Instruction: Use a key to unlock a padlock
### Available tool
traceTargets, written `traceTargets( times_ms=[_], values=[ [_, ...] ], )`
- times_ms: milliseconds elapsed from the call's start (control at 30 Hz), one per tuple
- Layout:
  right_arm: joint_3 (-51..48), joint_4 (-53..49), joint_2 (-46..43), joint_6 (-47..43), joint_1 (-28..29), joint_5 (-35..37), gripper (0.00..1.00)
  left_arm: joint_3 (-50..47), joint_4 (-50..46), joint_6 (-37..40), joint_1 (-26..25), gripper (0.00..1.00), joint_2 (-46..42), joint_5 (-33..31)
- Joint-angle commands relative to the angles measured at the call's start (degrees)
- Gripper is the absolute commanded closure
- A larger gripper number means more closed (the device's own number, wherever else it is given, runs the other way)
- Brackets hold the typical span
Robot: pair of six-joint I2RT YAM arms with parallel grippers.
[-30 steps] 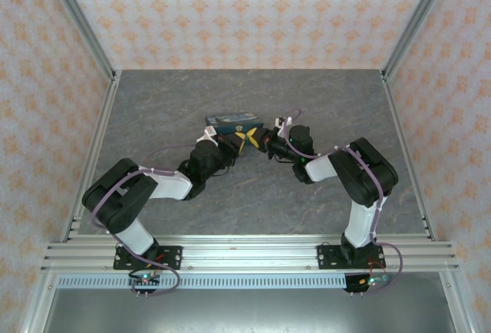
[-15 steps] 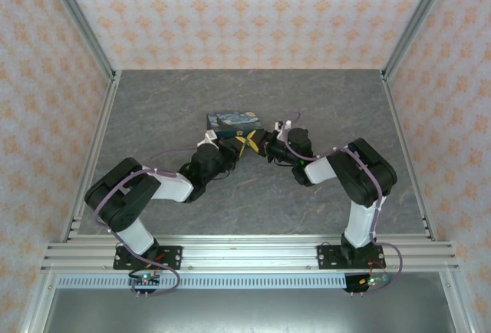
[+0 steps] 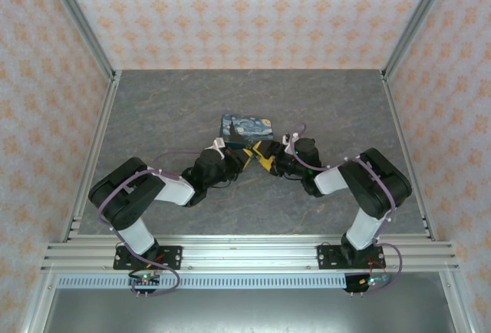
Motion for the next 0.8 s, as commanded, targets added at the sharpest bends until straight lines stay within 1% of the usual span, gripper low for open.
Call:
traceTargets(
  times_ms=[0,67,167,233,267,333,400,467,533,600,700,767],
  values=[
    [-1.3,-4.6,-3.4,-5.7,-0.5,1.3,0.33,0.1,2.1,3.2,-0.1,1.0,0.6,3.8],
    [-1.7,-7.8,-5.6,-9.1,-0.5,1.0,0.35,0.1,2.5,3.2,0.1,1.0,0.9,4.4],
    [-1.1,-18.1,-10.5,-18.3,-0.5,2.0,0.39,0.3,2.0,3.2,0.6,1.0,0.9,5.2],
    [0.2,-27.6,-14.1,-25.9,-0.4,4.1,0.41,0.8,1.3,3.5,0.8,1.0,0.5,5.6],
    [0.8,-30.8,-15.4,-28.4,-0.4,5.3,0.41,0.9,-0.5,3.6,0.8,1.0,0.4,5.7],
    [1.8,-36.3,-17.4,-32.9,-0.4,7.2,0.42,1.1,-1.1,3.8,1.2,1.0,0.3,6.3],
    [2.7,-38.5,-18.0,-34.4,-0.4,7.7,0.43,1.2,-1.2,3.8,1.4,1.0,0.4,6.7],
    [3.0,-38.3,-18.1,-34.6,-0.3,6.7,0.47,1.3,-1.5,3.7,1.7,1.0,0.4,7.1],
    [3.2,-38.5,-18.1,-34.7,-0.1,7.1,0.53,1.4,-1.6,3.4,1.8,1.0,0.4,7.4],
    [3.5,-38.6,-18.0,-34.7,0.3,6.9,0.55,1.6,-1.9,3.2,1.9,1.0,0.2,7.7],
    [4.9,-41.7,-18.4,-36.9,2.0,8.0,0.55,2.4,-3.8,2.8,2.0,1.0,0.1,8.7],
    [5.9,-44.2,-19.0,-39.1,3.3,10.2,0.52,3.0,-4.9,2.5,2.1,1.0,-0.1,9.1]
  ],
)
